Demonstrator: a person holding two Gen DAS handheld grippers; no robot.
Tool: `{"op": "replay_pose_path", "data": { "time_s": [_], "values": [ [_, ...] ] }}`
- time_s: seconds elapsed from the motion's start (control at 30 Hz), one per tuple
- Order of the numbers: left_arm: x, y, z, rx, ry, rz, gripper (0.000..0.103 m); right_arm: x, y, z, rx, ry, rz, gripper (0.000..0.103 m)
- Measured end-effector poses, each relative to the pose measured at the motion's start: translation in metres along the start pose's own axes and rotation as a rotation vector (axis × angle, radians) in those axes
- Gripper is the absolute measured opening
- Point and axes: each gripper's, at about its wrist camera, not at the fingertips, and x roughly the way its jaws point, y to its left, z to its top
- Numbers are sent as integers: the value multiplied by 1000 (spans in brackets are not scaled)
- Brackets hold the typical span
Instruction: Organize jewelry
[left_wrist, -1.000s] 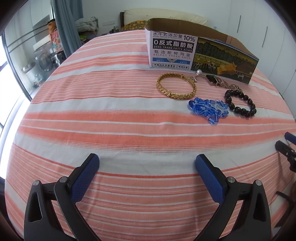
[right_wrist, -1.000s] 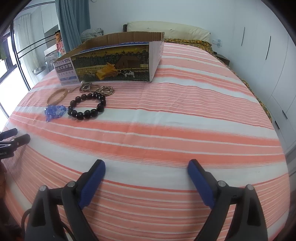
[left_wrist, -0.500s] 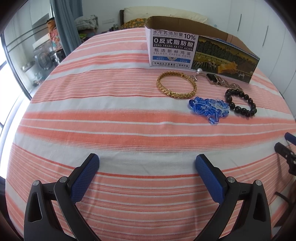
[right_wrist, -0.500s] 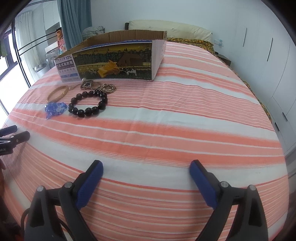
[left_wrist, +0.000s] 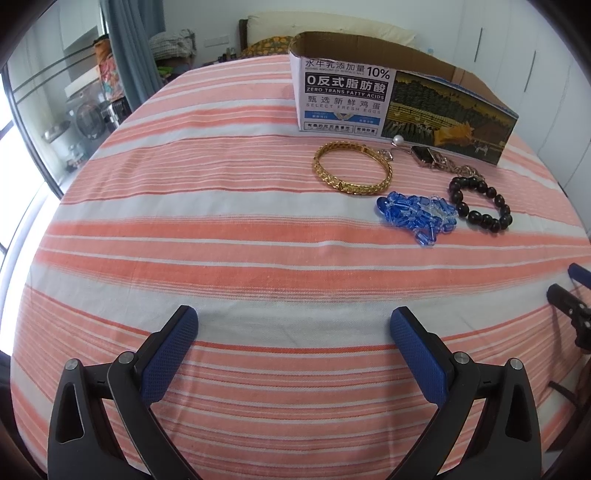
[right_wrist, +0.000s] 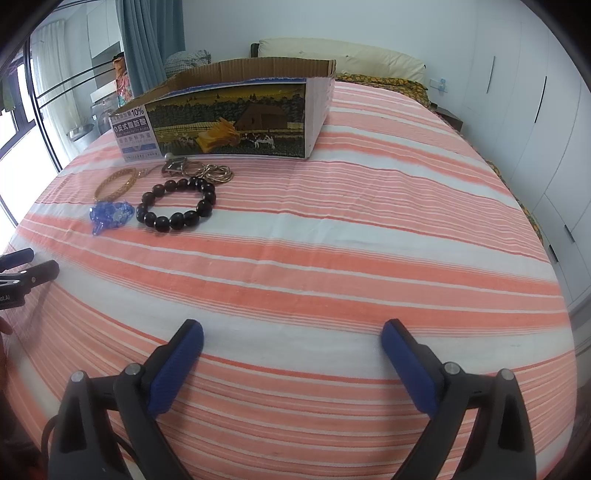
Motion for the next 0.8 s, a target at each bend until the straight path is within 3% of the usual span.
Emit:
{"op": "replay_pose_path", "data": {
  "time_s": [0.3, 0.47, 0.8],
  "values": [
    [-2, 3, 4, -1, 14, -33, 103, -2, -2, 0, 11, -6, 18, 100],
    [-8, 17, 9, -62, -2, -88, 103, -11, -11, 4, 124, -35, 93, 99],
    [-2, 34, 58, -95, -31, -97, 103, -10, 18, 36, 79, -64, 129, 99]
  ]
}}
